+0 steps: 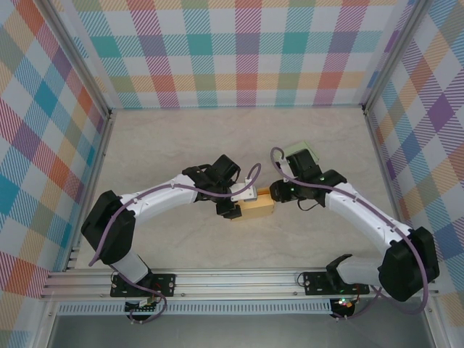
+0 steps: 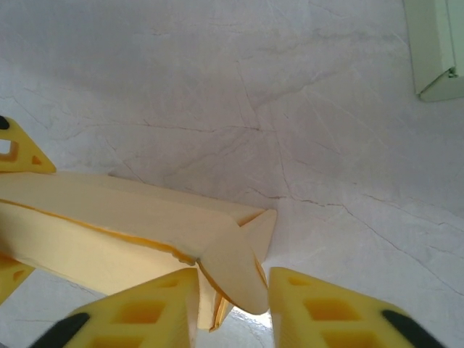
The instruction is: Fold the paper box
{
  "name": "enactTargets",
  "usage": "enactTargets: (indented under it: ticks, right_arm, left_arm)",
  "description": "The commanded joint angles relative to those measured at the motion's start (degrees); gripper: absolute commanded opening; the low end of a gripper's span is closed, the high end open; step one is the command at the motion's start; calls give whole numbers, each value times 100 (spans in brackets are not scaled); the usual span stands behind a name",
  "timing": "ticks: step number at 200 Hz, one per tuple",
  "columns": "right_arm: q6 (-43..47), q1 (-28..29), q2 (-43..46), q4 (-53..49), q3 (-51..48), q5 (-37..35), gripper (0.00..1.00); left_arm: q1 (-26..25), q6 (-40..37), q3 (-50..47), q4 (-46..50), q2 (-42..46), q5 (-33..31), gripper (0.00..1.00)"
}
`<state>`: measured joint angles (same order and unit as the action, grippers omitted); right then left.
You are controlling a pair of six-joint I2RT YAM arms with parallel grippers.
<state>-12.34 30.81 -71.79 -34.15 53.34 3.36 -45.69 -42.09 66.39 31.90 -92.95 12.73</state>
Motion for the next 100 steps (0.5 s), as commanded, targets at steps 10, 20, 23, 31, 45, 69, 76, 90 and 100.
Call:
enactTargets:
  ticks: [10,20,23,31,45,69,76,90,100]
  right_arm:
    - [-37,126,-28,-71,293,-68,15]
    - [-81,168,-32,-105,345,-63,9]
    - [-96,180,-24,-110,362,-69,8]
    - [-156,206,-20,-124,391,-63,8]
    - [-300,228,-32,-187,446,-56,7]
    - [-520,242,-79,-266,462,-28,6]
    - [-587,246,-83,-252,443,-40,6]
    - [-698,250,-116,-276,406,-8,6]
    - [-747,250,-143,-293,384,6,6]
  left_arm:
    - [-66,-63,145,186,-50,26,57]
    - [-64,-61,146,180,-69,34,57]
    - [-68,-63,146,179,-65,32,56]
    - [-66,-47,146,167,-80,36,56]
    - [-70,-41,179,176,-124,42,55]
    - [-65,-10,242,227,-202,45,54]
    - [-64,-3,252,229,-219,39,54]
    - [-65,0,264,229,-237,54,54]
    - [-63,1,278,234,-257,57,54]
